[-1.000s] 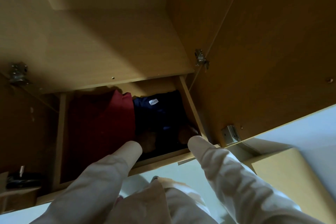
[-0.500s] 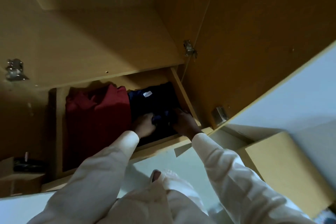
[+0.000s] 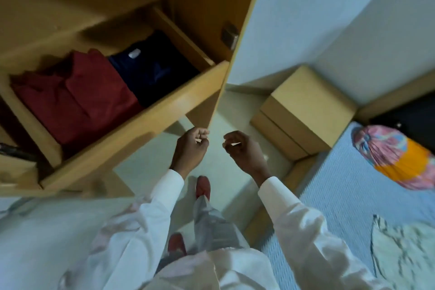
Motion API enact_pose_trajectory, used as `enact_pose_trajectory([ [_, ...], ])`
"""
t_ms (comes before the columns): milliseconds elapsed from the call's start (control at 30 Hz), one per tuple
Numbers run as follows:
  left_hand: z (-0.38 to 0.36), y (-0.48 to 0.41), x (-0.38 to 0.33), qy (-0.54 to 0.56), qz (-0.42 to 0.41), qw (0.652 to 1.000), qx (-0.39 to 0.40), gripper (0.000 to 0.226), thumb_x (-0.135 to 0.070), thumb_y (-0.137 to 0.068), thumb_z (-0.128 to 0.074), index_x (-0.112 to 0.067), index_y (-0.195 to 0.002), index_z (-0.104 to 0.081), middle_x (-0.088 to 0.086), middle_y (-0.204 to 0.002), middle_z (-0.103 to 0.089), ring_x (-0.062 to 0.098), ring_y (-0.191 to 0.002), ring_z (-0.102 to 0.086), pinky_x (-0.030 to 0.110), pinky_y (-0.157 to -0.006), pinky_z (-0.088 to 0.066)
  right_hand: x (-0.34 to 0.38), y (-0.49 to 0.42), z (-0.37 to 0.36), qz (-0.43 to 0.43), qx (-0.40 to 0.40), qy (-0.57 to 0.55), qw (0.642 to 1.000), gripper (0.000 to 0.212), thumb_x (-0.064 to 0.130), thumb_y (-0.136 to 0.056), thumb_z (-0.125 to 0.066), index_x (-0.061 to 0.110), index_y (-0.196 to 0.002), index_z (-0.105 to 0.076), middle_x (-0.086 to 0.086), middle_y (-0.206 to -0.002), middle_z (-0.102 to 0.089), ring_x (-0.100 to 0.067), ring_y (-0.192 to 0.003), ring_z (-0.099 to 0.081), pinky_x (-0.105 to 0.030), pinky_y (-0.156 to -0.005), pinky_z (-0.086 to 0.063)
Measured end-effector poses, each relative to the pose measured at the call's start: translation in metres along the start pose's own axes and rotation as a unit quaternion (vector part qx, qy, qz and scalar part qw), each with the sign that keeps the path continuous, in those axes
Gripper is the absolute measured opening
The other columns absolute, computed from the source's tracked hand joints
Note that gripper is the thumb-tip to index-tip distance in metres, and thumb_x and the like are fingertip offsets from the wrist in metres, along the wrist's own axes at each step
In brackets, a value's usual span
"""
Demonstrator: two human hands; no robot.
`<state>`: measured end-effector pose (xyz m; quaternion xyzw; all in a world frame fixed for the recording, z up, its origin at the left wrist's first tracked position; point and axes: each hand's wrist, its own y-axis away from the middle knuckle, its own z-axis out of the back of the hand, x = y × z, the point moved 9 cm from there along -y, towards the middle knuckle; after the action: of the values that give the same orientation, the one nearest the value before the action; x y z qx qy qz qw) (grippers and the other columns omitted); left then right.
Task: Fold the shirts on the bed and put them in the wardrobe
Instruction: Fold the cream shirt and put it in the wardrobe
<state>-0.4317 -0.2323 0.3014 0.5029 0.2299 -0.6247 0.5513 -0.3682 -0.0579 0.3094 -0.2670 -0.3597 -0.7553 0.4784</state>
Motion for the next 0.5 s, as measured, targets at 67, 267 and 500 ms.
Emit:
enact_pose_trajectory([
  [67, -0.039, 0.028, 0.033, -0.012, 0.033, 0.998, 0.045, 0.017, -0.018, -0.090, -0.060, -0.023, -0.104, -0.069, -0.014, -0.093, -0.067, 0.014, -0.089, -0.068, 0.041, -0.083, -0.059, -0.042, 0.035, -0.006, -0.038, 0.001, -0.015, 0.999, 0.023, 0.027, -0.087, -0.067, 0.028, -0.110, -0.067, 0.010, -0.096, -0.073, -0.007, -0.076, -0.071, -0.031, -0.075, -0.058],
  [267, -0.152, 0.091, 0.121, -0.012, 0.099, 0.983, 0.152, 0.018, -0.023, -0.091, -0.060, -0.025, -0.106, -0.069, -0.008, -0.100, -0.069, 0.015, -0.092, -0.067, 0.043, -0.087, -0.058, -0.151, 0.100, -0.013, -0.086, 0.004, 0.004, 0.996, 0.031, 0.024, -0.092, -0.067, 0.026, -0.121, -0.061, 0.005, -0.100, -0.072, -0.004, -0.080, -0.070, -0.025, -0.072, -0.054],
  [500, -0.308, 0.108, 0.195, -0.058, 0.070, 0.952, 0.293, 0.026, -0.027, -0.086, -0.061, -0.025, -0.111, -0.067, 0.001, -0.108, -0.071, 0.022, -0.096, -0.068, 0.032, -0.085, -0.056, -0.308, 0.123, -0.006, -0.131, -0.072, 0.034, 0.988, 0.020, 0.021, -0.091, -0.068, 0.020, -0.111, -0.067, 0.007, -0.090, -0.073, 0.009, -0.075, -0.062, -0.003, -0.064, -0.040],
])
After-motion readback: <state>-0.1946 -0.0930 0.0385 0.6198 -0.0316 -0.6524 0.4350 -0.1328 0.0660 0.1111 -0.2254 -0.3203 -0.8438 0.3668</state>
